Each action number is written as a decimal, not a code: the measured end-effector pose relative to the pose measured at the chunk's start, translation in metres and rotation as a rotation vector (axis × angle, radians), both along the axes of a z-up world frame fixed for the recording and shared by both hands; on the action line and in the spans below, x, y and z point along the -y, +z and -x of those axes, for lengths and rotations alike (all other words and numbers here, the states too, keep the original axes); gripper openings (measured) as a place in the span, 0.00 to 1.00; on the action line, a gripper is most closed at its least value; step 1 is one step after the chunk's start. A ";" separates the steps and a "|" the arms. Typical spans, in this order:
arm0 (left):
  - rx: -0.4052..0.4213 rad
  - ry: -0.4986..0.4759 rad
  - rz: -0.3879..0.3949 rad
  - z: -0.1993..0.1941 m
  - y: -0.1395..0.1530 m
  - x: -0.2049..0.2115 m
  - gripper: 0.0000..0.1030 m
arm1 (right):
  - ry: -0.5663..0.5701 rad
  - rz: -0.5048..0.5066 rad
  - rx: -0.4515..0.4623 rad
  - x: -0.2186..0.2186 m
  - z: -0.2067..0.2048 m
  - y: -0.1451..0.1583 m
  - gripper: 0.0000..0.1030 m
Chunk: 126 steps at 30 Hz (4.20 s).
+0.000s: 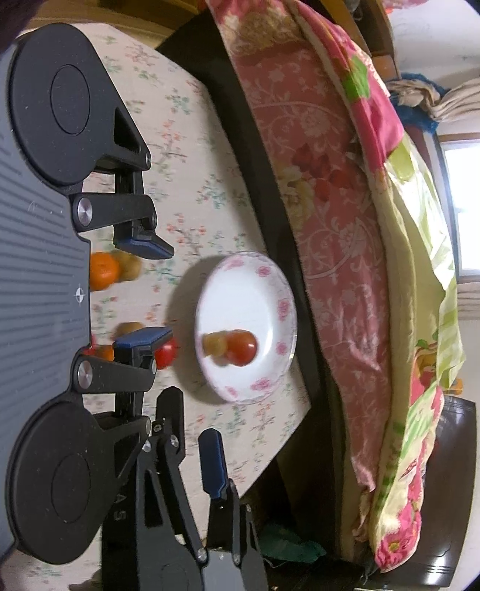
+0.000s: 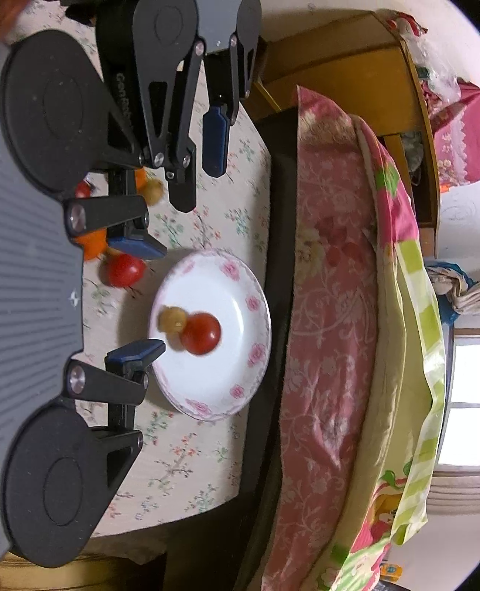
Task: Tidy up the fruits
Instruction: 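Grasp a tangerine with the left tool while the right tool grasps a red cherry tomato, then hold the tangerine and cherry tomato in both tools, adjusting grips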
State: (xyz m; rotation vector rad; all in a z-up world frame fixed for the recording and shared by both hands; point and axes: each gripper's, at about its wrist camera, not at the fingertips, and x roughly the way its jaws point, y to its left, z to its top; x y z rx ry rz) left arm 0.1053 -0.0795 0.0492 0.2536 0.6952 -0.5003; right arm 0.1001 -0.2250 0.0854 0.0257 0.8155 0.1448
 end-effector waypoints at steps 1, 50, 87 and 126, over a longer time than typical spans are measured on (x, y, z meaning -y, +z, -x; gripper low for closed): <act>-0.004 -0.001 -0.004 0.005 -0.001 -0.003 0.49 | 0.003 0.000 -0.005 -0.002 0.004 -0.001 0.46; -0.104 -0.051 -0.127 0.048 -0.067 -0.035 0.40 | 0.175 -0.047 -0.150 -0.064 0.011 -0.061 0.46; -0.119 -0.154 -0.102 0.073 -0.067 -0.029 0.55 | 0.103 0.052 -0.241 -0.044 0.058 -0.055 0.29; -0.149 -0.153 -0.116 0.066 -0.070 -0.008 0.38 | 0.079 -0.006 -0.248 -0.030 0.056 -0.053 0.28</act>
